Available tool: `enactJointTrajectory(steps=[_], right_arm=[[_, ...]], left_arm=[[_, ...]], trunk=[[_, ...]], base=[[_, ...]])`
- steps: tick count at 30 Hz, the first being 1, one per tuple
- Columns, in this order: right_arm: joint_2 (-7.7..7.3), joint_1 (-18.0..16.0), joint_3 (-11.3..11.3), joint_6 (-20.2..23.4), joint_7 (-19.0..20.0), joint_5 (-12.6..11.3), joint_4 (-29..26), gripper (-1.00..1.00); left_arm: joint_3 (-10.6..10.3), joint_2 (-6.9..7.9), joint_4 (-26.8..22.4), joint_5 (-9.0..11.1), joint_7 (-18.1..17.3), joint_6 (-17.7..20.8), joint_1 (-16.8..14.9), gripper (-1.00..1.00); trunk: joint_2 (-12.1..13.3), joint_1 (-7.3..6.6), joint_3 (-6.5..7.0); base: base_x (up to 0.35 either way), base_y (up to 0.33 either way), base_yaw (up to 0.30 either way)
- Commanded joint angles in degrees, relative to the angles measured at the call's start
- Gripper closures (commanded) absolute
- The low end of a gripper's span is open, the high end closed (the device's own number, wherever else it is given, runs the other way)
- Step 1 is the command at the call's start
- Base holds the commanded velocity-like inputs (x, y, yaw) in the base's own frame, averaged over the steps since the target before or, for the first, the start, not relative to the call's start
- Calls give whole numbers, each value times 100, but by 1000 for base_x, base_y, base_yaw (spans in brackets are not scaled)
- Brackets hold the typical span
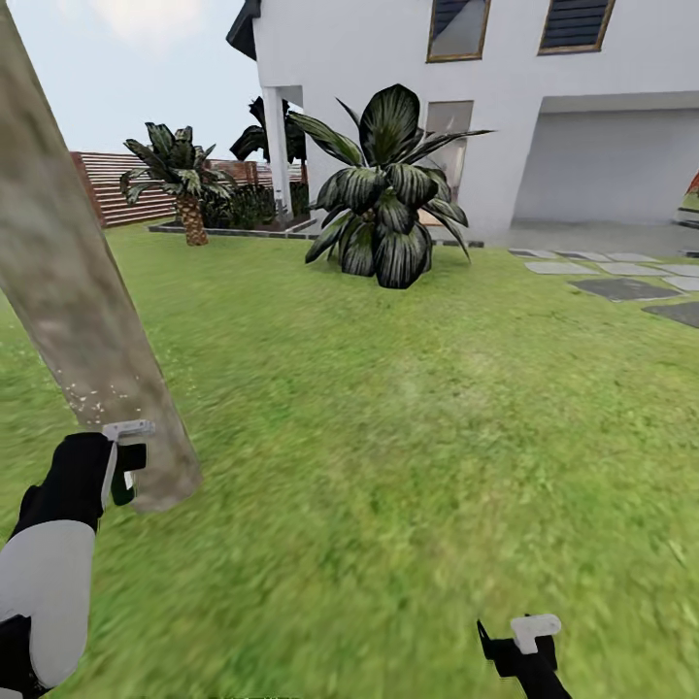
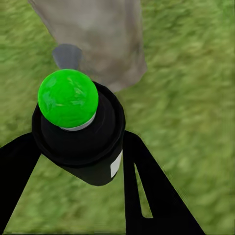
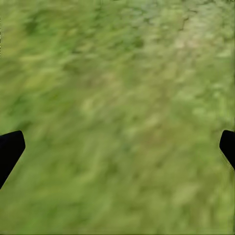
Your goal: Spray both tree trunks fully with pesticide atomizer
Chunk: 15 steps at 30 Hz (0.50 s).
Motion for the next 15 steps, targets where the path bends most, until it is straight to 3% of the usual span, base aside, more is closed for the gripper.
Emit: enactJointTrajectory(steps=[1,7,15], right_arm=[[-1,-2,-49,-18,10,46,7,-100],[-1,-2,-49,-18,10,46,10,-100],[-1,-2,-49,-18,8,46,10,-100]], left_arm=[[24,22,-7,-59,-69,22,-4,100],[104,136,-8,-53,-138,5,134,100],[-65,-58,-95,-34,-118,45,25,100]], trunk=[[-2,-1,-5],[-2,-1,-5],[-2,-1,-5]], base=[[7,-272,266],[24,-272,276],[50,-70,277]])
